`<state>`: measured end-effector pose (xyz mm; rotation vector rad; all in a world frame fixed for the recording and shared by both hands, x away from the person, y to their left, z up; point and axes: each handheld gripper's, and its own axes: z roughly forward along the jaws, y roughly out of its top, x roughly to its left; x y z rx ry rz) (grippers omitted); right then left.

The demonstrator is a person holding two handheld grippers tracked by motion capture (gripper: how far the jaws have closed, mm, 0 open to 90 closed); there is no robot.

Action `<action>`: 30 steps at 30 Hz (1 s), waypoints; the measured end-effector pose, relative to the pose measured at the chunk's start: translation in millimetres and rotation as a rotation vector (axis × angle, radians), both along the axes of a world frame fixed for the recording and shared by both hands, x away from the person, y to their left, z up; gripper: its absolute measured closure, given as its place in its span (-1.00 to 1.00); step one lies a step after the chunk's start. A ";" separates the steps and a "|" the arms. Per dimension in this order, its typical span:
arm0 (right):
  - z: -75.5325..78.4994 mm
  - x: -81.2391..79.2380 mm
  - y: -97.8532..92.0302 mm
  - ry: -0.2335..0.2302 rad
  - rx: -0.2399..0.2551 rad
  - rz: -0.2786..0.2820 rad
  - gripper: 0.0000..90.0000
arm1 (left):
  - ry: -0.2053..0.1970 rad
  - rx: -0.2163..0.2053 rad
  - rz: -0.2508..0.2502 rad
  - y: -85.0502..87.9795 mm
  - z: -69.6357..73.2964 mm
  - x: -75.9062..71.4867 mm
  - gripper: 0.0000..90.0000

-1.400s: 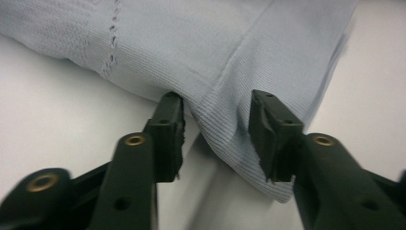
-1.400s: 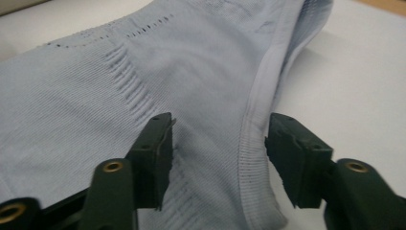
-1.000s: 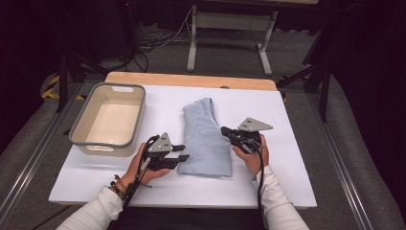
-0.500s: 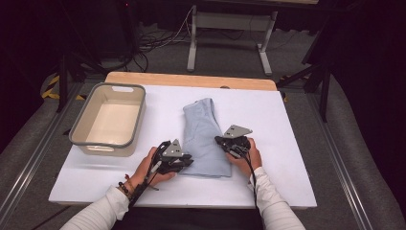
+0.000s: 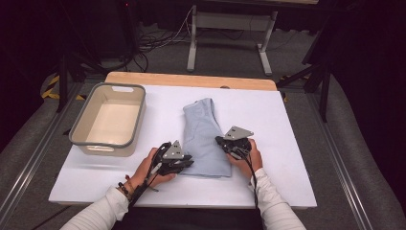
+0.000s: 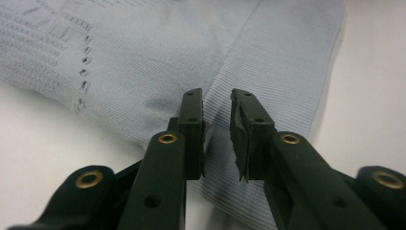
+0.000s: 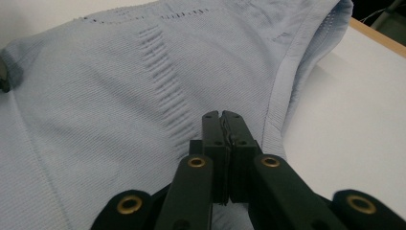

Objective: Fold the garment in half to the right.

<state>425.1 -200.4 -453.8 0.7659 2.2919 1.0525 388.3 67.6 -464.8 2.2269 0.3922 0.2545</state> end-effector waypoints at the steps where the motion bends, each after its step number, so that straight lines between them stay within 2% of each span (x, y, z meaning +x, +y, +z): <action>1: 0.6 -0.4 -0.3 -0.003 0.004 0.000 0.96 | -0.007 -0.003 -0.001 0.0 0.8 -0.6 0.64; 6: 6.4 -4.5 -3.0 -0.020 0.036 0.003 0.90 | -0.058 0.003 0.020 4.6 8.8 -2.7 0.57; 11: 13.5 -9.1 -6.3 -0.038 0.077 -0.001 0.77 | -0.077 -0.047 0.039 16.5 14.8 -2.1 0.46; 14: 18.0 -14.1 -7.6 -0.063 0.098 -0.008 0.67 | -0.107 -0.076 0.043 23.3 18.1 -3.1 0.35; 19: 25.2 -22.3 -9.1 -0.083 0.136 -0.007 0.45 | -0.135 -0.103 0.049 30.3 22.8 -5.5 0.22; 23: 27.9 -26.4 -8.8 -0.088 0.155 -0.012 0.26 | -0.148 -0.111 0.053 35.9 25.4 -6.9 0.12; 25: 28.7 -28.1 -8.1 -0.089 0.158 -0.009 0.17 | -0.152 -0.098 0.055 38.3 25.7 -7.2 0.07; 27: 28.8 -30.0 -7.2 -0.089 0.158 -0.007 0.03 | -0.170 -0.083 0.064 40.3 26.0 -8.2 -0.02; 30: 28.2 -34.5 -6.5 -0.101 0.143 0.001 -0.12 | -0.166 -0.088 0.068 43.3 26.6 -8.9 -0.12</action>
